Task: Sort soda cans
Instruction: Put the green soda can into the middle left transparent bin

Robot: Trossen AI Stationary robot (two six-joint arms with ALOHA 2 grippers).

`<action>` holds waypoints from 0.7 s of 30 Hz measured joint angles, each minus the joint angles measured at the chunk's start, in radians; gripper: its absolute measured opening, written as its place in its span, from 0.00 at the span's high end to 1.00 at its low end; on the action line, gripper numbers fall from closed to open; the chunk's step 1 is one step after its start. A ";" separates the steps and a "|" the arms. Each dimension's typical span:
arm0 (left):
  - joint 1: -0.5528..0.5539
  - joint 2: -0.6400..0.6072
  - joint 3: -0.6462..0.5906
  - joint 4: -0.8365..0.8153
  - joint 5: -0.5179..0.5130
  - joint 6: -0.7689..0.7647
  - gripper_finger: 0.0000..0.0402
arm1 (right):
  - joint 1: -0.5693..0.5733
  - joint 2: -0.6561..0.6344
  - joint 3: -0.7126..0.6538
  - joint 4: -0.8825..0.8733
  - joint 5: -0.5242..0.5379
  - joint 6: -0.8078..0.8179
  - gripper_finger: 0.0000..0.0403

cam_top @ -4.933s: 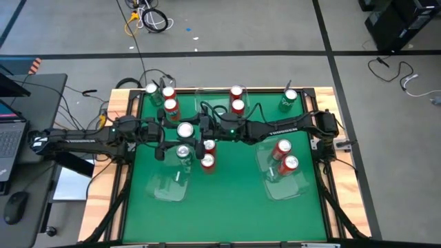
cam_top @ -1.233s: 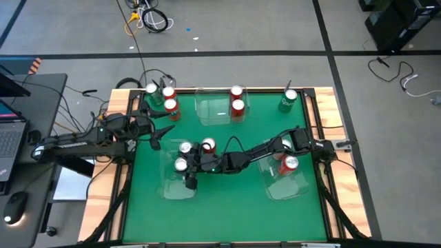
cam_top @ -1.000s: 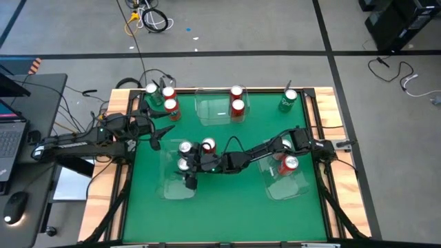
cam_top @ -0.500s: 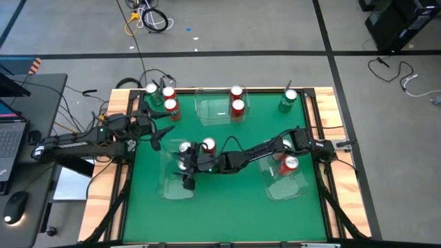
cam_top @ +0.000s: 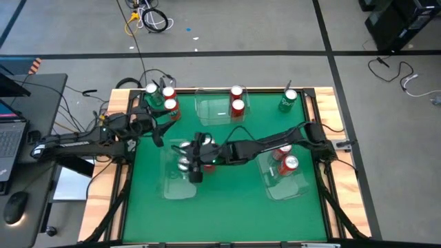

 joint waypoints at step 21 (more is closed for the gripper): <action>0.000 0.090 0.000 0.111 0.043 0.083 0.99 | -0.073 -0.075 -0.010 -0.265 0.006 -0.112 1.00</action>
